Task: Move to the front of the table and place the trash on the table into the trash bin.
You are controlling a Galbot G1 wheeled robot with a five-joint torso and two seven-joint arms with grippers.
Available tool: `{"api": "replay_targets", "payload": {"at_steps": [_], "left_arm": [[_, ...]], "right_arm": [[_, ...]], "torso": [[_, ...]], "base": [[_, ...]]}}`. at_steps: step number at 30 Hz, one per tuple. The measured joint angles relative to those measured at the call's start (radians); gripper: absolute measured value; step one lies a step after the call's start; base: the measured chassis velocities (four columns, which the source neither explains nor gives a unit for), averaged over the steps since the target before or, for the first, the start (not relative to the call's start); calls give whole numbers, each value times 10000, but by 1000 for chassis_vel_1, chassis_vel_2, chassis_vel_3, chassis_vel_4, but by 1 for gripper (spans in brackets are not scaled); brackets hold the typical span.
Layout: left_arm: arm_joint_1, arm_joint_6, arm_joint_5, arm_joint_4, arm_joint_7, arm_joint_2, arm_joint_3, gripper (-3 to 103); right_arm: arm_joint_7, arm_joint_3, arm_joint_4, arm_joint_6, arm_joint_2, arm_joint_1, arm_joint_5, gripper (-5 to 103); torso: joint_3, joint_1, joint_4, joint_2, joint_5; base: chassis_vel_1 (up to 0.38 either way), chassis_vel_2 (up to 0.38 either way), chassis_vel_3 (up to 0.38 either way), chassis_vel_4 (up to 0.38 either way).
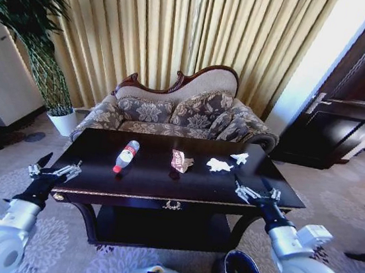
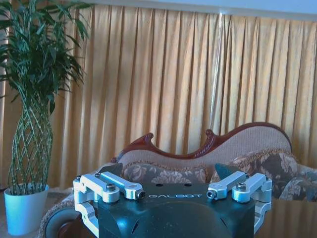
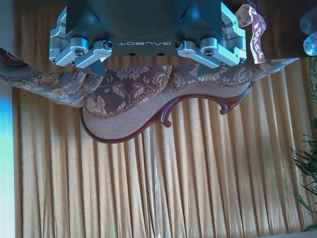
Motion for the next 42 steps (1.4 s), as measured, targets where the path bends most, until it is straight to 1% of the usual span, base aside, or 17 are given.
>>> {"api": "replay_targets", "payload": {"at_steps": [1, 2, 4, 7, 8, 10, 15, 16, 18, 20, 24, 27, 30, 31, 38, 40, 42], "left_arm": [[2, 7, -53, -28, -18, 16, -43, 100], [5, 18, -114, -59, -31, 41, -104, 100], [6, 25, -122, -62, -33, 48, -121, 100], [110, 44, -142, -70, -48, 64, -300, 100], [110, 44, -142, -70, -48, 64, -300, 100], [263, 43, -213, -105, -51, 71, -520, 100], [457, 20, -249, -184, -44, -30, -758, 100], [457, 20, -249, -184, -44, -30, -758, 100], [500, 15, -250, -266, -41, -137, -826, 100], [495, 14, -249, -322, -39, -222, -825, 100], [437, 50, -235, -388, -40, -323, -732, 100], [412, 82, -224, -389, -41, -350, -678, 100], [386, 152, -213, -390, -42, -359, -586, 100], [386, 152, -213, -390, -42, -359, -586, 100], [366, 240, -193, -396, -49, -347, -488, 100], [366, 248, -190, -396, -52, -350, -476, 100], [352, 304, -168, -396, -53, -353, -419, 100]], "right_arm": [[166, 27, -130, -97, -236, 156, 300, 100], [471, 24, -466, -241, -663, 488, 768, 100], [602, 12, -625, -314, -826, 643, 924, 100], [1228, -66, -1732, -793, -1762, 1720, 1852, 100], [1228, -66, -1732, -793, -1762, 1720, 1852, 100], [1559, -220, -2523, -1030, -2364, 2514, 2406, 100], [1686, -632, -3787, -1162, -3110, 3847, 2728, 100], [1686, -632, -3787, -1162, -3110, 3847, 2728, 100], [1860, -898, -4281, -1391, -3489, 4450, 3182, 100], [1929, -1221, -4617, -1500, -3762, 4859, 3375, 100], [1985, -1766, -5029, -1524, -4014, 5416, 3537, 100], [1997, -2039, -5251, -1524, -4098, 5678, 3580, 100], [1999, -2749, -5791, -1525, -4171, 6419, 3625, 100], [1999, -2749, -5791, -1525, -4171, 6419, 3625, 100], [1986, -3924, -6670, -1520, -3891, 7618, 3527, 100], [1986, -3990, -6714, -1520, -3857, 7675, 3514, 100], [1982, -4400, -6985, -1520, -3610, 7958, 3360, 100]], "torso": [[1, 0, -1, 0, 2], [2, 2, -1, -1, 3], [3, 3, -1, -2, 3], [8, 17, 0, -8, 3], [8, 17, 0, -8, 3], [8, 16, 0, -8, 2], [5, 12, 1, -6, 4], [5, 12, 1, -6, 4], [6, 13, 0, -7, 4], [6, 14, -1, -8, 0], [6, 13, 0, -6, -1], [6, 12, -1, -6, 0], [6, 12, -1, -6, 1], [6, 12, -1, -6, 1], [6, 12, 1, -6, -1], [6, 12, 0, -6, -1], [6, 12, 0, -6, 0]], "base": [[0, 0, 0, 0], [0, 0, 0, 0], [0, 0, 0, 0], [0, 0, 0, 0], [0, 0, 0, 0], [0, 0, 0, 0], [0, 0, 0, 0], [0, 0, 0, 0], [0, 0, 0, 0], [0, 0, 0, 0], [0, 0, 0, 0], [0, 0, 0, 0], [0, 0, 0, 0], [0, 0, 0, 0], [0, 0, 0, 0], [0, 0, 0, 0], [0, 0, 0, 0]]}}
